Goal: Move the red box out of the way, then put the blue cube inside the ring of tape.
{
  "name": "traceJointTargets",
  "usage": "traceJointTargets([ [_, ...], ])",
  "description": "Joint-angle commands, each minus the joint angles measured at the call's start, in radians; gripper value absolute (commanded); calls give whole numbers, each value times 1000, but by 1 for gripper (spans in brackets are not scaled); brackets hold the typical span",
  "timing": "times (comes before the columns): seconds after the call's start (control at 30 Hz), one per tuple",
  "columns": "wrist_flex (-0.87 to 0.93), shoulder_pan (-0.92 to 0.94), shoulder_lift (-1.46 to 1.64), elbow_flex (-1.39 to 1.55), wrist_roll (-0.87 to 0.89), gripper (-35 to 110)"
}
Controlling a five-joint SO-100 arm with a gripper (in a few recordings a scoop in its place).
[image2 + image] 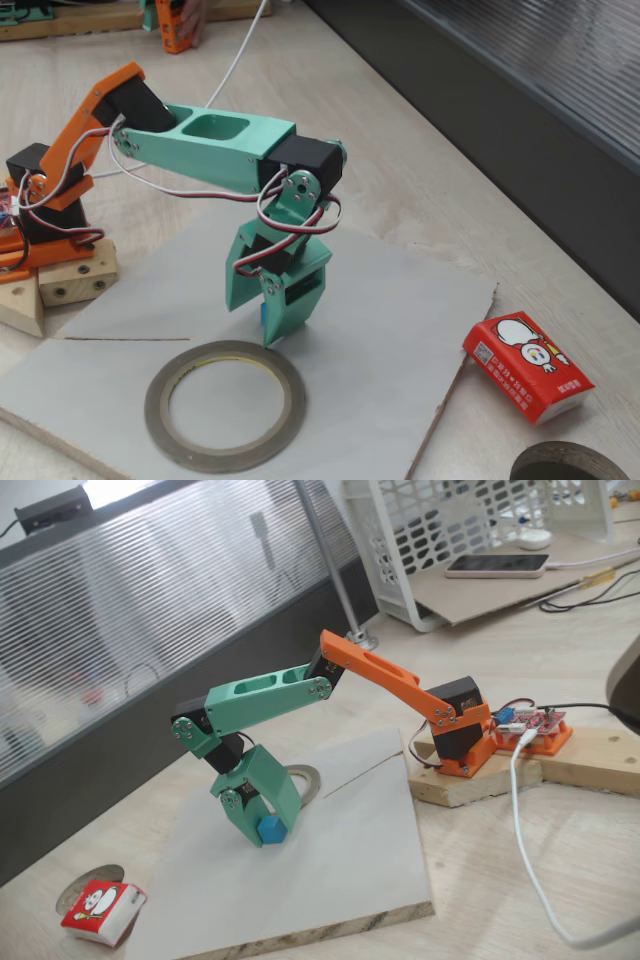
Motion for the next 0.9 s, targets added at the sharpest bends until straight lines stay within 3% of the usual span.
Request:
traceJointTargets([
  [0.0, 17, -15, 9, -2, 9, 40],
  [0.13, 14, -15, 9, -3, 9, 33],
  [0.37, 12, -17, 9, -5, 9, 1],
  [0.63, 14, -11, 34, -5, 11, 1],
  [0.87, 14, 5, 382, -147, 11, 1],
])
